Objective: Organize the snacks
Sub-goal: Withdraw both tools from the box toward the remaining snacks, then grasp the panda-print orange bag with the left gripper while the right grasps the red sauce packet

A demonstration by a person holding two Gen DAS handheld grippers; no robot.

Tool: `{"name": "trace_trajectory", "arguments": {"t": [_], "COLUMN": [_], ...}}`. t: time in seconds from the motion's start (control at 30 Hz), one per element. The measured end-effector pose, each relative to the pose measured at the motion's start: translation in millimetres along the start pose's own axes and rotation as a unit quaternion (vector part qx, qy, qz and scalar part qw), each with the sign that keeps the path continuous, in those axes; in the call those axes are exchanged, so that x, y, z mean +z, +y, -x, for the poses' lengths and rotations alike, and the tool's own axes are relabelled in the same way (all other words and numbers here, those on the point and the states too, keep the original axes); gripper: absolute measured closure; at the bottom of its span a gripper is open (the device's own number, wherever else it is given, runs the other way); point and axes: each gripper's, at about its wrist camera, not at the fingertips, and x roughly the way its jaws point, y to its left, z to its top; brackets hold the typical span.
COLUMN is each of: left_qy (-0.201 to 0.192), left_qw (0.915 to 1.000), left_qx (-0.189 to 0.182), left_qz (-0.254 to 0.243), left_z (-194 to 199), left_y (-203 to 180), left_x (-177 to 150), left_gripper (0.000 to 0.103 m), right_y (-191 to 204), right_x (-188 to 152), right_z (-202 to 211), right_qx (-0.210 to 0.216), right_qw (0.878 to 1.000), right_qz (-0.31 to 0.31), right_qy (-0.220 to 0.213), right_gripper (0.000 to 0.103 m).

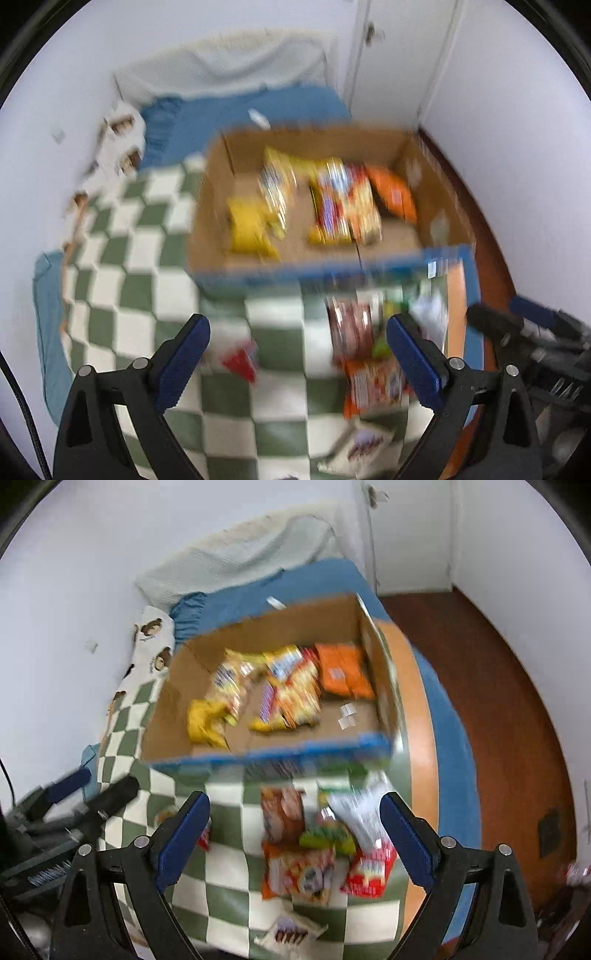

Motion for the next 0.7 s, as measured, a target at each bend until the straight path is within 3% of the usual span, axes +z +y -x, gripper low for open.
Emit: {"name": "trace_trajectory", "arguments": {"t": [0.13, 0.23, 0.37, 0.43, 0.47, 0.57, 0.7], "left_qy": [0.098, 0.163, 0.222, 0.233, 0.234, 0.228, 0.211], "left_qw": [0.9947, 0.9852, 0.9728, 0.9704, 0.9702, 0.9717, 0.9756], "left_qx": [-0.02, -0.043, -0.062, -0.055, -0.048, -0.039, -0.016], "left_qz": [-0.027, -0.034, -0.021, -0.029, -0.038, -0.049, -0.059], "left_z": [-63, -105, -148, -164, -170, -173, -160], "left_y": [-33, -57, -83, -94, -100, -103, -81], "left_x": [-33, -49, -56, -59, -61, -68, -75], "left_gripper": [0.005, 0.005, 0.005, 0.01, 0.025, 0.039, 0.041], "right_y": [-49, -86, -120, -131, -134, -138, -132], "right_x": [-33, -55, -76, -85, -87, -95, -96], "right_z": [-26, -43, -61, -72, -77, -95, -123], "right_qx": [-0.006, -0.016, -0.024, -0.025, -0.022, -0.023, -0.024], "right_qw": [0.997, 0.992, 0.986, 0.984, 0.983, 0.981, 0.981], "right_qz": [-0.064, -0.107, -0.144, -0.157, -0.16, -0.164, -0.151], "right_qy": [0.039, 0.059, 0.075, 0.084, 0.088, 0.102, 0.118], "right_gripper": [0.009, 0.016, 0.016, 0.016, 0.016, 0.016, 0.017]}}
